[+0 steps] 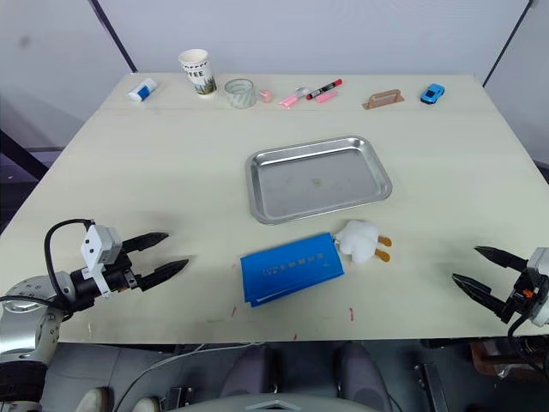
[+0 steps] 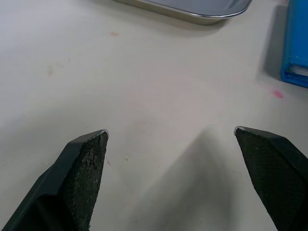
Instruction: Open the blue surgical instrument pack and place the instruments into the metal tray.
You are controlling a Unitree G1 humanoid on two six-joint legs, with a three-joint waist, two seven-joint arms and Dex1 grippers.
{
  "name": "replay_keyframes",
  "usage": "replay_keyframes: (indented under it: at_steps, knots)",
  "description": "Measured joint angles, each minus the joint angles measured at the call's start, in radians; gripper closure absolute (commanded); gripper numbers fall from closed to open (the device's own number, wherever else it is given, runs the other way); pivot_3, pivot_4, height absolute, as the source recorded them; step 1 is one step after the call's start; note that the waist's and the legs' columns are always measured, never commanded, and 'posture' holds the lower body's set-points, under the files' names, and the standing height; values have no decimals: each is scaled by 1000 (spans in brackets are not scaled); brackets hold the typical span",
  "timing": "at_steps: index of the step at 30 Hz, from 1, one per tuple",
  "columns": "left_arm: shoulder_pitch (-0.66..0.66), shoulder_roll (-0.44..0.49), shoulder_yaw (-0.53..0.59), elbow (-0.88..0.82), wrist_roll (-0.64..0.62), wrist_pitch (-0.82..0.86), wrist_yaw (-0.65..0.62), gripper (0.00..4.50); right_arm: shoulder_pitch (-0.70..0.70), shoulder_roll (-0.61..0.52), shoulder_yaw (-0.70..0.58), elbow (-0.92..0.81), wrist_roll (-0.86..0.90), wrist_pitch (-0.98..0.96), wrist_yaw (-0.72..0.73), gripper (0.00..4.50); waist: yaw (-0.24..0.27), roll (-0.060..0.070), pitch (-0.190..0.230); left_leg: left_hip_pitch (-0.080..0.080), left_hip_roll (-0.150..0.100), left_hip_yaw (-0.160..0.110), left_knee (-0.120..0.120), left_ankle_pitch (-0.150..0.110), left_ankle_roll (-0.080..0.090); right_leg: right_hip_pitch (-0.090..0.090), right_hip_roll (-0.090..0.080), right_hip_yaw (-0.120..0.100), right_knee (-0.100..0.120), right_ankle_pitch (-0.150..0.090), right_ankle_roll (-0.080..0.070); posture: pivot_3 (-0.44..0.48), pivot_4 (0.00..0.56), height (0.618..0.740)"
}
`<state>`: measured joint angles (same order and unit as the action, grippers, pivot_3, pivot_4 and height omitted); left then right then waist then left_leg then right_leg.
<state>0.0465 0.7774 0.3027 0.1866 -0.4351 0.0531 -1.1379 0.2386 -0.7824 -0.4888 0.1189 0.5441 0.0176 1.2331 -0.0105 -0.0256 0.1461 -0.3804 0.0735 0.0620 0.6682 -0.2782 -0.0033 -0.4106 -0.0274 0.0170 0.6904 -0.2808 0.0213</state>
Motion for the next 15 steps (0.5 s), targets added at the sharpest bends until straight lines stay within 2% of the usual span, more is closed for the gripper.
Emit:
replay_keyframes:
  at_steps: [6, 15]
  knots:
    - [-9, -19, -6, -1, 3, -21, -10, 0, -70, 42, 48, -37, -22, -3, -51, 105, -2, 0, 0, 0, 0, 0, 0, 0, 0, 0, 1, 0, 0, 0, 0, 0, 150, 725]
    - [20, -22, -13, -26, 4, -9, -38, 0, -67, 63, 89, -80, -31, 12, -87, 105, 1, 0, 1, 0, 0, 0, 0, 0, 0, 0, 0, 0, -1, 0, 0, 0, 150, 725]
